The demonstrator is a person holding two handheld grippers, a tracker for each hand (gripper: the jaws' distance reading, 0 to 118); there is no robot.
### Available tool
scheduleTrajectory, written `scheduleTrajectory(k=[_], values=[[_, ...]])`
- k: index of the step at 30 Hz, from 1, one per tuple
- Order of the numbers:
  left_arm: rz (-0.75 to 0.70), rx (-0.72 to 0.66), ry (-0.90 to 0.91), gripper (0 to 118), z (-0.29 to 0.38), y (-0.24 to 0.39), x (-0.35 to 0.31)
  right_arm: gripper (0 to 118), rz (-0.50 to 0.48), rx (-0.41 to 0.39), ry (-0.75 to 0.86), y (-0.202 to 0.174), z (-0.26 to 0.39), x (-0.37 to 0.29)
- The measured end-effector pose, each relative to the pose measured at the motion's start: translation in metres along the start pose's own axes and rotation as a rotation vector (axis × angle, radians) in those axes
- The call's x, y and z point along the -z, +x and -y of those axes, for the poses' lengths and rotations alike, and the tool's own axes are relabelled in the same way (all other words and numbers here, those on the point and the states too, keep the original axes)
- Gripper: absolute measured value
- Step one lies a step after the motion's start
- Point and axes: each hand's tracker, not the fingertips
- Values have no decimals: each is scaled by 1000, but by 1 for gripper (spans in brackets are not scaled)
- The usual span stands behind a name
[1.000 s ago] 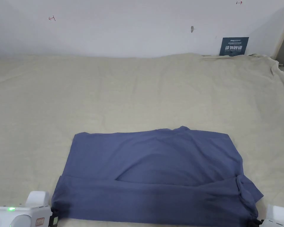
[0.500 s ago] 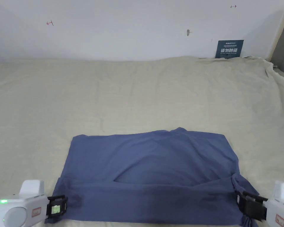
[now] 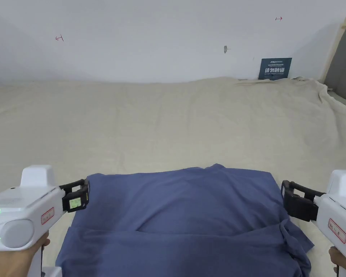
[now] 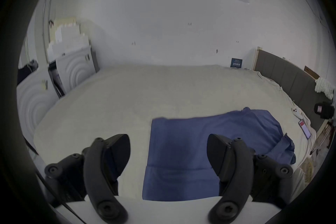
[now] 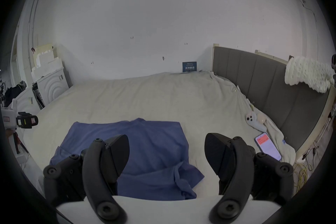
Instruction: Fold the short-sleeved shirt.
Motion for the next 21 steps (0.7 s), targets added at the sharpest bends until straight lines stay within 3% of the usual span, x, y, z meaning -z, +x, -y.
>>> scheduleTrajectory(k=[2,3,4,7,12,21], values=[[16,29,20,22,-3,8,5,33,-15,-2,14,-7,-6,1],[26,48,33,4,-2,8,13,9,-11,-1,25,-10,-7,3],[31,62,36,0,-1,10,19,1,-6,-7,28,-12,-9,6],[48,102,-12,0,-4,16,39,0,-33,-24,23,-21,-16,13],[84,37,-70,0,-18,4,89,0,-39,-39,16,-32,-23,32],[136,-32,-282,0,-41,-35,225,0,-56,-8,-20,-36,-35,81]])
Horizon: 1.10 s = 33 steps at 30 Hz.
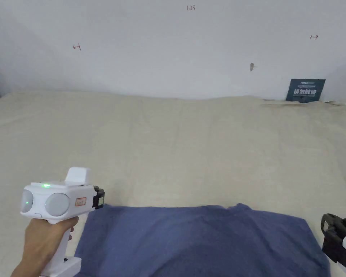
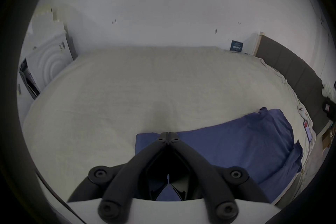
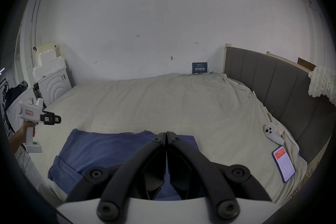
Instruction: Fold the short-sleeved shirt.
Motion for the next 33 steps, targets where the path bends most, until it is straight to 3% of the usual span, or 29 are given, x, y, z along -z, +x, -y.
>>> scheduleTrajectory(k=[3,5,7,8,9,12,13,15,18,19,20,21,25,30,32,33], values=[[-26,-14,-68,1,-11,-14,42,0,7,4,-17,2,-2,17],[-45,-25,-135,27,-16,-23,68,0,22,2,-28,3,-2,27],[-44,-18,-192,77,-17,-28,87,0,26,12,-40,5,-1,34],[-55,-33,-211,87,-16,-31,96,1,28,20,-46,7,-1,38],[-70,-45,-233,90,-17,-32,104,0,29,27,-51,8,0,40],[-84,-55,-260,88,-13,-35,123,0,39,39,-68,13,4,48],[-89,-65,-267,83,-12,-36,128,0,45,38,-78,14,5,50],[-98,-67,-305,59,-8,-33,133,0,53,38,-88,16,8,52],[-95,-51,-289,53,-3,-27,128,1,55,49,-102,22,10,55],[-73,-44,-289,36,-4,-25,127,1,55,51,-106,23,11,56],[-22,-45,-284,12,-5,-24,125,1,57,50,-112,26,11,59],[-38,-42,-282,0,-6,-20,125,0,60,50,-117,28,11,61],[-66,20,-253,0,-2,-6,113,0,58,60,-140,40,4,85],[9,51,-141,0,-2,13,59,2,70,70,-209,61,-4,142],[18,69,-124,0,-2,18,42,10,62,108,-283,70,-2,170],[24,72,-118,0,-1,19,36,21,50,137,-309,73,0,181]])
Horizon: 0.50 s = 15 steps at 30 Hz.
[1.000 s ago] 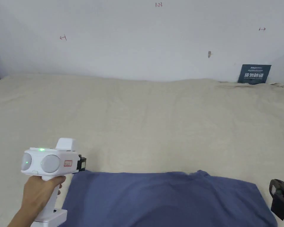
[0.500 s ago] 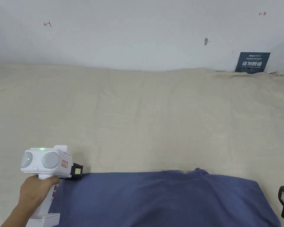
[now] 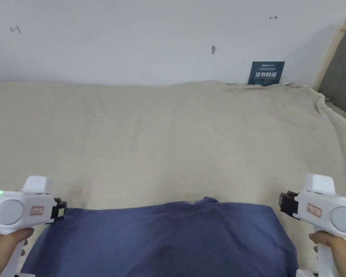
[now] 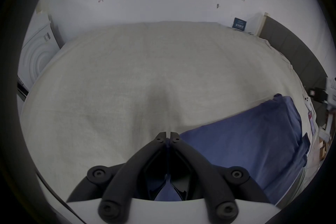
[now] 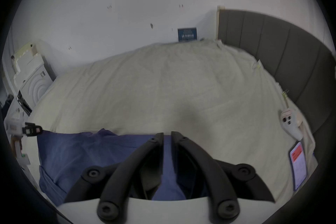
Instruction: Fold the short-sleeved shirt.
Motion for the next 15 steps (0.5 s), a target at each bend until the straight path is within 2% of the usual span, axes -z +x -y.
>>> scheduleTrajectory(k=[2,3,4,9,11,12,13,15], values=[[2,8,14,0,1,3,-10,72,7,13,-63,2,-3,25],[2,10,16,0,2,4,-13,90,12,17,-83,2,-3,34],[3,9,18,0,2,4,-16,99,25,3,-109,0,-3,44],[2,15,22,0,2,2,-20,98,58,0,-160,-7,-2,79],[0,13,19,0,3,2,-20,96,74,-30,-197,-11,0,88],[0,11,18,0,3,1,-20,92,92,-55,-211,-14,2,91],[-3,11,16,0,3,0,-19,83,95,-80,-220,-17,3,93],[-8,9,12,0,4,-1,-18,78,89,-90,-224,-14,6,103]])
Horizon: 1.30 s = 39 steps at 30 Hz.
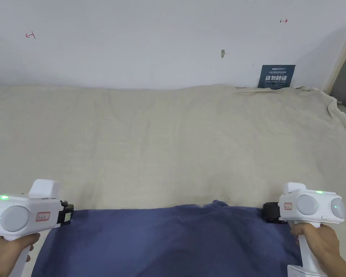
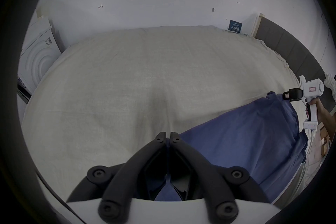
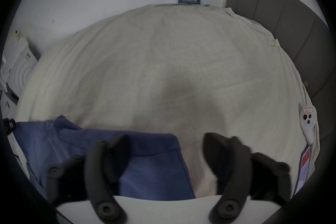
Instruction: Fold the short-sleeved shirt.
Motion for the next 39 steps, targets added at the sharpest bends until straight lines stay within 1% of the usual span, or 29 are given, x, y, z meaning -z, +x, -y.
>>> scheduleTrajectory(k=[1,2,3,4,5,10,11,16,23,27,31,37,39], values=[[-2,-3,-1,0,1,0,0,57,-12,2,-15,2,1,4],[-3,-5,-1,0,1,-1,1,40,-24,4,-22,1,2,6],[-4,-6,-2,0,1,-2,1,34,-21,-8,-15,-1,3,4],[-6,-9,-2,0,2,-2,0,20,-17,-37,10,-6,7,-6],[-8,-11,-2,0,3,-2,0,4,-26,-45,12,-6,8,-9],[-35,-25,2,0,8,-7,-3,3,-49,-59,107,0,8,-45],[-39,-34,5,0,9,-9,-5,3,-72,-64,131,2,9,-56],[-57,-60,21,0,17,-16,-24,3,-147,-74,237,7,26,-131],[-64,-79,66,0,42,-26,-78,3,-224,-68,351,25,74,-227],[-49,-75,87,0,64,-28,-110,3,-260,-69,368,42,105,-254],[-51,-64,91,0,91,-25,-135,3,-277,-58,367,57,141,-267],[-62,-39,57,0,144,-15,-146,3,-273,-39,305,73,195,-259],[-76,-31,31,0,163,-11,-140,3,-275,-4,265,80,212,-249]])
